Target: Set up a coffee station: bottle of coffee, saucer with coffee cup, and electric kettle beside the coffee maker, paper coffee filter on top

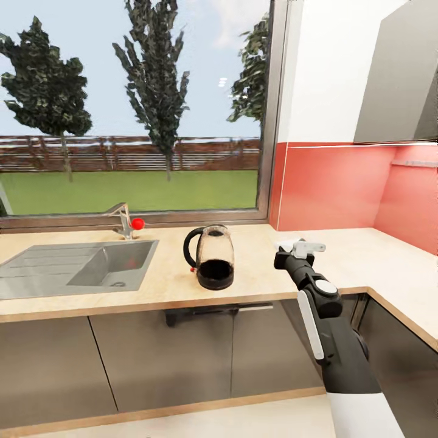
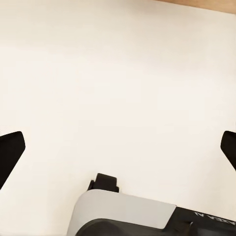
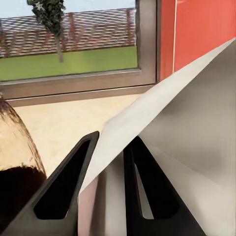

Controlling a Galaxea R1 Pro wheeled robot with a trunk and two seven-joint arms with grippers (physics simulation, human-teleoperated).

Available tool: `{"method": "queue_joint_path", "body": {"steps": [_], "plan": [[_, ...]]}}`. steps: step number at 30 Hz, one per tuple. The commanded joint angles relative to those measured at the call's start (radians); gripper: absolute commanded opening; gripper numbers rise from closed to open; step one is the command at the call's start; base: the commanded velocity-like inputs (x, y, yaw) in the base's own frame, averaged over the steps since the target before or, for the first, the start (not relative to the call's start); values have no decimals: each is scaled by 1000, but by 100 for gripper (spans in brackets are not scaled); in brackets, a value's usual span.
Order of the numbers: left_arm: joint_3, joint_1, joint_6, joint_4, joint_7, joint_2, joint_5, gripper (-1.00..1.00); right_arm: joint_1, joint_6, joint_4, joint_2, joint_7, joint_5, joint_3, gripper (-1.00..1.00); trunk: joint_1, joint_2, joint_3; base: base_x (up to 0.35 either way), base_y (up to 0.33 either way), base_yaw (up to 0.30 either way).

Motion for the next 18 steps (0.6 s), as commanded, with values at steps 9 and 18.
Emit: {"method": "queue_joint_path", "body": {"steps": [9, 18], "plan": [[1, 0, -2, -2, 0, -1, 7, 100, 0, 5, -1, 0, -6, -3, 1, -100, 0, -1, -1, -276, 0, 1], [1, 0, -1, -2, 0, 0, 7, 100, 0, 5, -1, 0, -5, -4, 3, -100, 0, -1, -1, -120, 0, 167]]}}
